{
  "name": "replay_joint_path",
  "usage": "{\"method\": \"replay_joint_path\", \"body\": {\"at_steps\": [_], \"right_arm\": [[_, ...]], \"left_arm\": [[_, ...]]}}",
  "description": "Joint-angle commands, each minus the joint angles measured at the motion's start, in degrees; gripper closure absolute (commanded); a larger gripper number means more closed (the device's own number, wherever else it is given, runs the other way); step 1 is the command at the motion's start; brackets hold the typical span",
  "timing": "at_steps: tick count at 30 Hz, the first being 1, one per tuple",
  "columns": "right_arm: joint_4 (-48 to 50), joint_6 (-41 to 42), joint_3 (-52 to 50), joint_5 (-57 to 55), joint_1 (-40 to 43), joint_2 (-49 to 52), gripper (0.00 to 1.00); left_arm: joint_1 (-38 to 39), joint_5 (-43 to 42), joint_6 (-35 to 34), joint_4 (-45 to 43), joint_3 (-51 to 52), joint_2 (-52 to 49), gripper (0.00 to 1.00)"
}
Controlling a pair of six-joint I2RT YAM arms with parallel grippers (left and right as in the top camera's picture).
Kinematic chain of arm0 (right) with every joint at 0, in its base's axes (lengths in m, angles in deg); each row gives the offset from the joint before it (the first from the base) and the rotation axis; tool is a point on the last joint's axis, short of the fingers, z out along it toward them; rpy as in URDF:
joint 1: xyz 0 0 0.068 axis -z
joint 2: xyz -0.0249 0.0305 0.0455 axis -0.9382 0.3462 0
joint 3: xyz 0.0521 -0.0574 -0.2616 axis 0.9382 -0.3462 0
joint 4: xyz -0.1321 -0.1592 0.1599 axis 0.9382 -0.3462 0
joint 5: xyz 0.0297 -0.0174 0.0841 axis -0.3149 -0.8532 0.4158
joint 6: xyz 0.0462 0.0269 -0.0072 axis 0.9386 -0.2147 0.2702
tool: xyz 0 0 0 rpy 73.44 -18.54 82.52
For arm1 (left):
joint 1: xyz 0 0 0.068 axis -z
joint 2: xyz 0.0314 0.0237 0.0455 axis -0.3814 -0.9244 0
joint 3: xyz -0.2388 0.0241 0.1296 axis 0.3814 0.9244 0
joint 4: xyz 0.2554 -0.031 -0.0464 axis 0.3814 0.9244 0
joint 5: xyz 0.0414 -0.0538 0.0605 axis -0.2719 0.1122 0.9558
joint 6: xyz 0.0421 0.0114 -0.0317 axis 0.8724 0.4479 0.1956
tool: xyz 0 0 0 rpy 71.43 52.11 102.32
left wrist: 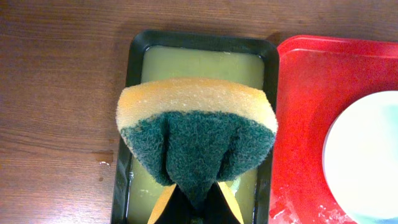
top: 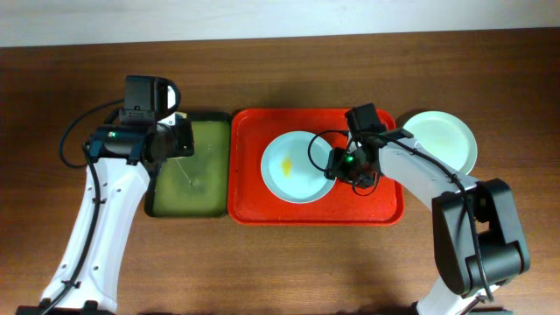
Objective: Clean dirty plates on tray and stack at the side
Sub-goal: 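Lower the left gripper into the black tray and grasp the sponge, then scrub the light-blue plate with the sponge in the left gripper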
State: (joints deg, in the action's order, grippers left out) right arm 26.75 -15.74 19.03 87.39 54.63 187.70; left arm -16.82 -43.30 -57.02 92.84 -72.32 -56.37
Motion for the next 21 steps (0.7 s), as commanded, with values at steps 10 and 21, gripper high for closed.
{"method": "replay_joint_path", "body": {"at_steps": [10,21], "right_arm": [[0.72,-0.15,-0.09,0.13,-0.26,-0.13,0.96],[0.59,-0.15,-0.09,3.23,-0.31,-0.13,0.9]], "left_arm": [[0.04,0.61,0.94,0.72,-0.35,-11.52,1.0],[0.04,-1.38,0.92,0.94,-0.35,-15.65,1.0]]}}
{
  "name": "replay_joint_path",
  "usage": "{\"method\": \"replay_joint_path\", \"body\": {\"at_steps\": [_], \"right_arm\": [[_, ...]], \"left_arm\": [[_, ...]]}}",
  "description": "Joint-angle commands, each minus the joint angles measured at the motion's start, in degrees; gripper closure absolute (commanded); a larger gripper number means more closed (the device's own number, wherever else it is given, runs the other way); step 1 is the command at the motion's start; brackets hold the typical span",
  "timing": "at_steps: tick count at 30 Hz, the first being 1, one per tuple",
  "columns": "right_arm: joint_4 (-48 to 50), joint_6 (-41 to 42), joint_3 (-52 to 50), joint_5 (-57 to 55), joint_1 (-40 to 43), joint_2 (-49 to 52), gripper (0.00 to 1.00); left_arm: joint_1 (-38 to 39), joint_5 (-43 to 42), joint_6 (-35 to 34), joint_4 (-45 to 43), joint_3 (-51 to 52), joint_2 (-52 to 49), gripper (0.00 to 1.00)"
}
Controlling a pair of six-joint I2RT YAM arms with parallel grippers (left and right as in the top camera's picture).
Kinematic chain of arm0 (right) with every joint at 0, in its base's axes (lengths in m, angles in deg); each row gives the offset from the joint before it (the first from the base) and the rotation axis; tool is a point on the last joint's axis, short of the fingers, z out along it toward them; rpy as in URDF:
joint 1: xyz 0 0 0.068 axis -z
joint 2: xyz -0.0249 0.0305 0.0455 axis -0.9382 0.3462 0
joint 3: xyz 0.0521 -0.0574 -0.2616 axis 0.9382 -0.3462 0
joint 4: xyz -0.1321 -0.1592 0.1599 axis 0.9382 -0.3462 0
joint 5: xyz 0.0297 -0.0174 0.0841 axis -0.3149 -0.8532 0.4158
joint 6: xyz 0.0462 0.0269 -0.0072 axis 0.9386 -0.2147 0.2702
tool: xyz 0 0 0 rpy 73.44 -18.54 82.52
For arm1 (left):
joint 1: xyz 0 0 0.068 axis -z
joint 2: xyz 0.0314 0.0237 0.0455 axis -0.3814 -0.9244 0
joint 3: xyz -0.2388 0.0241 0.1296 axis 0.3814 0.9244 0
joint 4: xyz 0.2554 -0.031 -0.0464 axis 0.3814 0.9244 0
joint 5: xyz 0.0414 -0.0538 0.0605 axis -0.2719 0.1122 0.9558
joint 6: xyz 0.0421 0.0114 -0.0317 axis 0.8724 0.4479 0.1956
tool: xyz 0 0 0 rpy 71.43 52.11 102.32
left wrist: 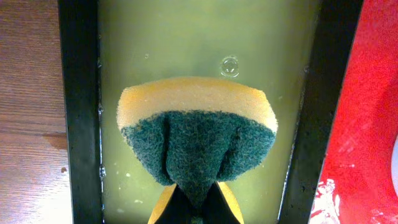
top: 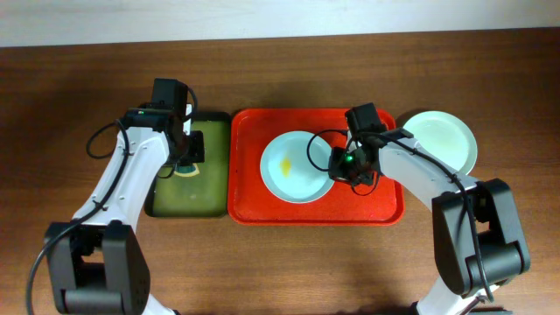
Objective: Clean dirty plates on tray and stack at the side
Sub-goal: 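Scrub the light-blue plate with the sponge in the left gripper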
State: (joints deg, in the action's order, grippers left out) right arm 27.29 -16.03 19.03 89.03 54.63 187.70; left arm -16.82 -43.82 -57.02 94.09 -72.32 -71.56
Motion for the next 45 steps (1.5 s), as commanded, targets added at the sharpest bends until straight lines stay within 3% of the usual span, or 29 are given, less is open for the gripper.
{"method": "replay_joint_path", "body": {"at_steps": [1,3,4,5,7,10,14,16,17,18,19,20,22,24,28,35,45], "right_arm": [[-0.04,0.13,-0.09,3.78,-0.31,-0.13,0.9],[-0.61,-0.04,-0.09,4.26,-0.31,-0.13,0.89],[0.22,-1.73,-0.09,3.3,-0.15,-0.13,0.62],[3.32,-1.84,-0.09,-0.98,-0.15,-0.13,0.58],[4.63,-1.84,-0.17,-2.23,-0.26,-0.13,0.58],[4.35,-1.81,-0.85,-2.1,-0.26,-0.11,0.82],[2.05,-1.79,-0.85,-0.85,-2.56,-0.11,0.95],[2.29,-1.81,-0.83,-0.92,-3.54,-0.11,0.96],[3.39,-1.81,-0.83,-2.05,-3.48,-0.11,0.74],[4.5,-1.81,-0.83,-3.1,-3.48,-0.11,0.62],[4.87,-1.79,-0.83,-3.08,-3.48,-0.11,0.63],[4.85,-1.79,-0.83,-3.06,-3.5,-0.11,0.7],[4.85,-1.79,-0.83,-2.95,-3.58,-0.11,0.95],[4.59,-1.77,-0.83,0.04,-3.58,-0.11,0.96],[0.2,-1.33,-0.83,3.72,-3.69,-0.11,0.96],[0.39,-1.36,-0.83,4.9,-3.69,-0.11,0.94],[0.98,-3.1,-0.83,2.75,-3.69,-0.11,0.96]], "left_arm": [[0.04,-0.83,0.92,-0.35,-0.35,-0.46,1.0],[0.04,-0.83,0.92,-0.72,-0.35,-0.46,1.0],[0.04,-0.85,0.9,-0.72,-0.35,-0.46,1.0],[0.04,-2.1,0.92,-1.22,-0.35,-0.46,1.0],[0.17,-2.43,0.9,-3.45,-0.35,-0.9,1.0],[1.55,-3.45,0.92,-4.07,-0.35,-2.05,1.0],[2.49,-3.17,0.94,-6.08,-0.35,-2.32,1.0],[2.49,-3.17,0.94,-5.86,-0.37,-2.32,1.0],[2.49,-3.19,0.94,-5.88,-0.35,-2.32,1.0],[2.49,-3.19,0.94,-5.68,-0.37,-2.32,1.0],[2.49,-3.19,0.94,-5.33,-0.37,-2.32,1.0],[2.49,-3.19,0.94,-3.5,-1.05,-2.32,1.0],[2.49,-2.99,0.94,3.93,-6.8,-2.51,1.0],[2.56,-3.5,0.94,10.36,-13.35,-4.07,1.0],[7.93,-14.23,0.83,9.81,-13.64,-4.26,1.0],[18.27,-14.16,-2.14,2.95,-13.64,-12.39,1.0],[19.61,-10.73,-2.12,0.37,-13.53,-23.15,1.0]]}}
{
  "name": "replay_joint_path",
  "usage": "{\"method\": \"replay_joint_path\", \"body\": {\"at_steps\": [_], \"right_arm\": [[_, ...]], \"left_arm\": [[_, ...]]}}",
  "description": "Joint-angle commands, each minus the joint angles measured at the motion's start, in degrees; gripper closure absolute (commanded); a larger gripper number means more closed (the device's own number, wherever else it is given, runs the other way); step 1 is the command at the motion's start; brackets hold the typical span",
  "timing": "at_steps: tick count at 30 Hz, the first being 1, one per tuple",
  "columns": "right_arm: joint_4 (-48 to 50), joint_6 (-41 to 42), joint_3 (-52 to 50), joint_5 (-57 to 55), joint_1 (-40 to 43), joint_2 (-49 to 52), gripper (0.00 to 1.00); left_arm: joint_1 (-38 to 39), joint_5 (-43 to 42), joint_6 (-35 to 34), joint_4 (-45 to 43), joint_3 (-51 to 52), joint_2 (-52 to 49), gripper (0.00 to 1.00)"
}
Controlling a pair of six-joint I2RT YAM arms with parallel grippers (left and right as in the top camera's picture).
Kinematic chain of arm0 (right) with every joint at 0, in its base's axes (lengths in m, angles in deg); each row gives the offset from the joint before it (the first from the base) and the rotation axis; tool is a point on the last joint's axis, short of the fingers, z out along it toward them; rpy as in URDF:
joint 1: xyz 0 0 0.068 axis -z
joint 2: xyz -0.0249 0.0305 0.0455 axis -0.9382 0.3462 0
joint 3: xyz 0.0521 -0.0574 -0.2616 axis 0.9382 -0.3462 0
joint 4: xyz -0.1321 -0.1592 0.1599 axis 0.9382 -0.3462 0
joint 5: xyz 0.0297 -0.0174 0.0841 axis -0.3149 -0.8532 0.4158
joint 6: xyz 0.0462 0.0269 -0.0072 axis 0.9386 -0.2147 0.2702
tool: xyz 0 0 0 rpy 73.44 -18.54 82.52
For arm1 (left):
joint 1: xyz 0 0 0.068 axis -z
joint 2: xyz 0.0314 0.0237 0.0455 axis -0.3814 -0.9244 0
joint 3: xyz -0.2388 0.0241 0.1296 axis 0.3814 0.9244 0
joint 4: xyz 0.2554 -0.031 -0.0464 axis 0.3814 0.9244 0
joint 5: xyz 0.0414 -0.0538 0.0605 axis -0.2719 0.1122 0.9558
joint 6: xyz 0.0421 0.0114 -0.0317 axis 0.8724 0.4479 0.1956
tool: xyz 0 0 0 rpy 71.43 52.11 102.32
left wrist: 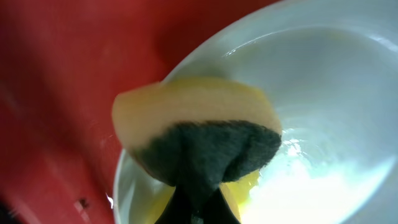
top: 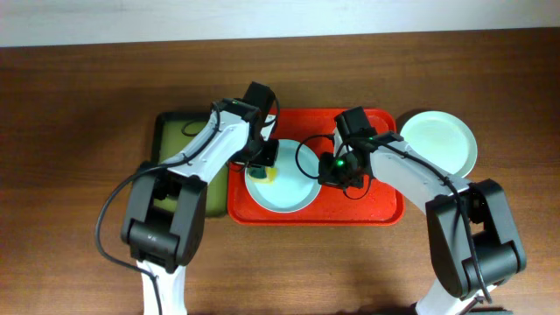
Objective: Clean dirty plates on tray and stack at the side
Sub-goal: 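Scrub the light-blue plate with the sponge in the left gripper, then return the sponge to the black tray and raise the left arm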
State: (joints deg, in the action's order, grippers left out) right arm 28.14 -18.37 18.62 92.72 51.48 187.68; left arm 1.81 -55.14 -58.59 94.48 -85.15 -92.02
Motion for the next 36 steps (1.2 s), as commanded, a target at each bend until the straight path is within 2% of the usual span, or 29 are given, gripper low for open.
{"method": "replay_joint_path", "body": {"at_steps": [1,3,7,9,12,14,18,20,21,22,23,24,27,28,30,31,33,35,36], "right_arm": [[0.11,-0.76,-0.42,-1.2,-0.55,-0.09,0.96],[0.11,-0.74,-0.42,-1.18,-0.55,-0.09,0.96],[-0.07,-0.76,-0.42,-1.18,-0.55,-0.09,0.96],[-0.15,-0.76,-0.42,-1.18,-0.55,-0.09,0.96],[-0.31,-0.76,-0.42,-1.2,-0.55,-0.09,0.96],[-0.33,-0.76,-0.42,-1.2,-0.55,-0.09,0.96],[-0.28,-0.76,-0.42,-1.2,-0.55,-0.09,0.96],[-0.31,-0.76,-0.42,-1.2,-0.55,-0.09,0.96],[-0.28,-0.76,-0.42,-1.2,-0.55,-0.09,0.96],[-0.28,-0.74,-0.42,-1.2,-0.55,-0.09,0.96],[-0.28,-0.74,-0.42,-1.2,-0.55,-0.09,0.96],[-0.26,-0.74,-0.42,-1.2,-0.55,-0.09,0.96],[-0.31,-0.76,-0.42,-1.2,-0.55,-0.09,0.95],[-0.31,-0.74,-0.42,-1.2,-0.55,-0.09,0.87],[-0.28,-0.76,-0.42,-1.2,-0.55,-0.09,0.86],[-0.28,-0.74,-0.42,-1.2,-0.55,-0.09,0.86],[-0.31,-0.76,-0.42,-1.2,-0.55,-0.09,0.85],[-0.31,-0.76,-0.42,-1.2,-0.55,-0.09,0.86],[-0.31,-0.76,-0.42,-1.18,-0.55,-0.09,0.85]], "left_arm": [[1.68,0.59,-0.55,0.0,-0.66,-3.58,1.0],[4.61,0.55,-0.52,-0.02,-0.61,-5.6,1.0],[4.7,-8.87,-0.02,3.23,-3.37,-5.53,1.0],[0.85,-7.39,0.76,13.03,-14.69,-5.51,1.0],[-0.35,0.55,0.72,19.1,-20.94,-5.53,1.0],[0.13,2.1,-0.07,18.58,-18.4,-5.53,1.0],[1.6,0.24,-0.57,8.04,-7.19,-5.55,1.0],[2.6,1.7,-7.65,1.68,-0.9,-5.64,1.0],[3.26,0.52,-8.55,0.09,1.51,-5.7,1.0],[4.2,-6.88,-6.12,0.5,2.89,-5.7,1.0],[4.87,-20.17,0.39,0.76,2.84,-5.7,1.0],[4.92,-25.03,1.03,0.76,2.12,-5.7,1.0],[2.67,-22.4,0.9,5.03,-7.34,-4.28,1.0],[1.7,-13.0,-1.68,9.14,-12.31,-2.56,1.0],[1.6,-2.47,-2.82,12.17,-14.67,-0.98,1.0],[1.7,0.92,-4.15,13.51,-14.6,-0.98,1.0],[1.9,2.16,-4.46,12.48,-11.3,-1.14,1.0],[2.25,2.21,-5.55,6.82,-4.63,-1.14,1.0],[2.29,3.26,-7.19,1.03,1.31,-1.14,1.0]]}}
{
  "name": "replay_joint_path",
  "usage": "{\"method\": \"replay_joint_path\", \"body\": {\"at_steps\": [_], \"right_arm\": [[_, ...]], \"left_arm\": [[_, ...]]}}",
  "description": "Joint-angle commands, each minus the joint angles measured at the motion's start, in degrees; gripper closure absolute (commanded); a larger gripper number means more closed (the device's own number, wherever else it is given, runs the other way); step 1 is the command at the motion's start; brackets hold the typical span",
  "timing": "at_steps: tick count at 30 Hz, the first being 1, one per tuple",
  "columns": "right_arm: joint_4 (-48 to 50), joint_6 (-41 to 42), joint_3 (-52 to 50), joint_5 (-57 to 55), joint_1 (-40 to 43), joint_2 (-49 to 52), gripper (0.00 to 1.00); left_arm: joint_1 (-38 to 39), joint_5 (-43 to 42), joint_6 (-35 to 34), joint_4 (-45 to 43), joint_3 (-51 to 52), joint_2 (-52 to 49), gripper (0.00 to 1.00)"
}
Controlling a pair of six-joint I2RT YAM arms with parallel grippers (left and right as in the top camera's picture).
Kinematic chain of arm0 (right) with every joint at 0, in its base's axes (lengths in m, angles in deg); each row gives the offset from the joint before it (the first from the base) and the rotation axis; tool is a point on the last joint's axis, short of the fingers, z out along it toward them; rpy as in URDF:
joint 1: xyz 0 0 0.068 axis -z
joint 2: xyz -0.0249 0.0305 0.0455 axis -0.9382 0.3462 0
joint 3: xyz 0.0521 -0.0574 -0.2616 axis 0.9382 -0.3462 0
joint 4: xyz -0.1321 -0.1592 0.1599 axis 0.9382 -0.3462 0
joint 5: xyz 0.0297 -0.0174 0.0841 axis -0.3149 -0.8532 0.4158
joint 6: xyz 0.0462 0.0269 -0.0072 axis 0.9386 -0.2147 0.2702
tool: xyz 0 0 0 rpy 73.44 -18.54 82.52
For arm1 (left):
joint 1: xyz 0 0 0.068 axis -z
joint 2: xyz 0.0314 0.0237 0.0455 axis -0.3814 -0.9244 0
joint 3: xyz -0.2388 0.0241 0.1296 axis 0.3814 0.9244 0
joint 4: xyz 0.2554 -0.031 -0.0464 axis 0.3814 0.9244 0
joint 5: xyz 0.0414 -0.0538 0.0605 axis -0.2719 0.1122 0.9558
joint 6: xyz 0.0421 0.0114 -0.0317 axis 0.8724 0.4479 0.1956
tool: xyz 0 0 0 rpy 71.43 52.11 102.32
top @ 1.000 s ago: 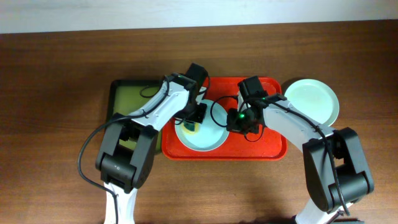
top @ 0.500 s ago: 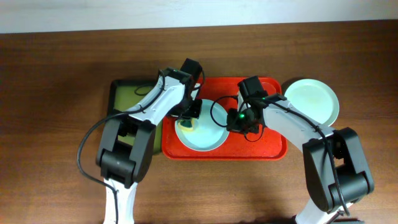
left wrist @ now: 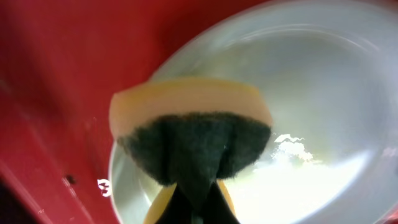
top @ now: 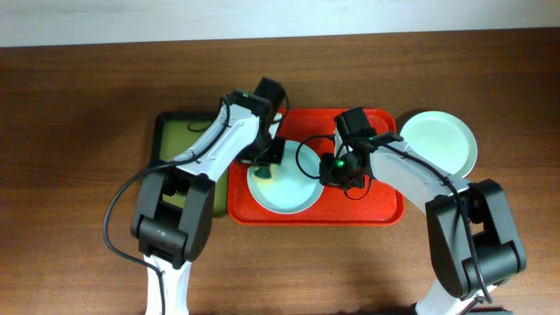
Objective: Clean dirty plates on tray and stack at the side
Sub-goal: 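Return the sponge to the black tray and raise the left arm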
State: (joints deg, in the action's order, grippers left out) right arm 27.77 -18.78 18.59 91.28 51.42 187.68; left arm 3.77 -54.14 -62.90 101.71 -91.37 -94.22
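A white plate (top: pixel 284 188) lies on the red tray (top: pixel 385 201); its wet inside fills the left wrist view, plate (left wrist: pixel 323 93). My left gripper (top: pixel 269 154) is shut on a yellow and green sponge (left wrist: pixel 191 137), which rests in the plate's left part. No yellow stain shows on the plate. My right gripper (top: pixel 337 168) sits at the plate's right rim, apparently gripping it; its fingers are hard to make out. A second, clean plate (top: pixel 440 140) lies on the table right of the tray.
A black tray of yellowish water (top: pixel 171 140) stands left of the red tray, partly under my left arm. The table's back edge meets a white wall at the top of the overhead view.
The sponge has shifted slightly within the plate. The yellow stain that showed beside the sponge is no longer visible. The right gripper has stayed at the plate's right rim.
My left gripper held the sponge above the water tray, then low over the water. Later it was on the dirty plate over the yellow stain, the plate lying further left on the tray. Now no stain shows. The right gripper kept to the plate's rim throughout.
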Motion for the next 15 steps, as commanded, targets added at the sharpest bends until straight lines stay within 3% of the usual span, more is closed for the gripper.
{"method": "replay_joint_path", "body": {"at_steps": [1,3,4,5,7,8,10,13,15], "right_arm": [[0.07,-0.33,-0.39,0.26,-0.48,-0.09,0.86],[0.09,-0.35,-0.39,0.24,-0.48,-0.09,0.85],[0.09,-0.33,-0.39,0.24,-0.48,-0.09,0.86],[0.11,-0.33,-0.39,0.24,-0.48,-0.09,0.85],[0.09,-0.35,-0.39,0.24,-0.48,-0.09,0.83],[0.07,-0.35,-0.39,0.24,-0.48,-0.09,0.69],[0.09,-0.35,-0.39,0.24,-0.48,-0.09,0.26],[0.09,-0.35,-0.39,0.24,-0.48,-0.09,0.2],[0.07,-0.35,-0.39,0.24,-0.48,-0.09,0.2]], "left_arm": [[0.33,4.09,-4.98,-9.22,10.8,1.07,1.0],[0.33,-1.25,-6.56,-12.66,15.43,1.07,1.0],[0.31,-17.11,-1.95,-12.44,16.24,1.09,1.0],[0.13,-26.97,1.22,-12.48,15.43,1.66,1.0],[-1.49,-30.38,1.68,-10.21,11.34,3.93,1.0],[-2.49,-27.8,1.66,-8.68,9.2,5.55,1.0],[-6.01,-13.86,1.64,-1.9,3.08,10.95,1.0],[-10.27,3.54,1.18,3.93,1.22,13.46,0.98],[-15.5,7.26,1.2,6.03,2.36,13.29,0.97]]}}
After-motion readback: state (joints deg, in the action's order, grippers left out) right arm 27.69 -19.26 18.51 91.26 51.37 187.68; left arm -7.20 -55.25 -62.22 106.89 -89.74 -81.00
